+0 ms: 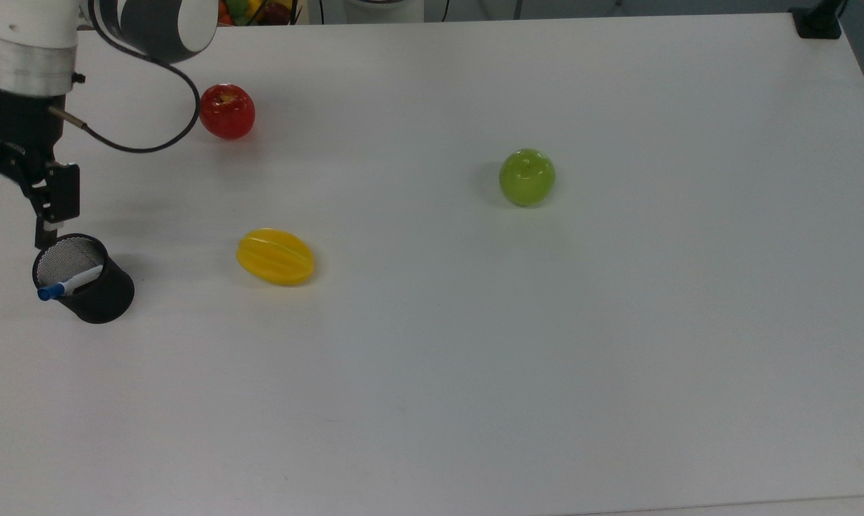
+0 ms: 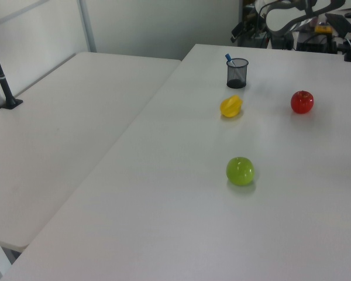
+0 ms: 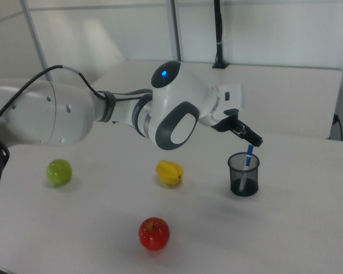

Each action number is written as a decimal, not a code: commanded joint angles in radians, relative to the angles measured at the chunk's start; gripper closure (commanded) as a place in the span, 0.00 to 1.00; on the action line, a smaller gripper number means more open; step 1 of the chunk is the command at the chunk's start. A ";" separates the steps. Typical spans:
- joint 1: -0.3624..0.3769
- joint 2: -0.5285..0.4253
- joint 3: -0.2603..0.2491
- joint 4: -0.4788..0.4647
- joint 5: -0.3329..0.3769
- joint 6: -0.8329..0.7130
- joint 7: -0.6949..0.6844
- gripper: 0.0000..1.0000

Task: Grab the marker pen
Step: 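Lower the open gripper onto the marker in the pen cup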

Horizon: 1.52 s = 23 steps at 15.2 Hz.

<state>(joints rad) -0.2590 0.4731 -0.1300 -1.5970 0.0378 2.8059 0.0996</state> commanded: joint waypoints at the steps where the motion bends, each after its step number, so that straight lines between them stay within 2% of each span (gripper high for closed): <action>1: -0.016 0.087 0.004 0.101 0.002 0.024 -0.023 0.00; 4: -0.025 0.116 0.004 0.118 0.000 0.035 -0.041 0.00; 14: -0.014 0.159 0.007 0.118 -0.012 0.046 -0.113 0.19; 17: -0.013 0.167 0.010 0.120 -0.013 0.047 -0.115 0.32; 23: 0.006 0.170 0.010 0.120 -0.015 0.047 -0.132 0.33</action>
<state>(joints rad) -0.2644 0.6344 -0.1160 -1.4822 0.0372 2.8232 -0.0047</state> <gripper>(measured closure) 0.326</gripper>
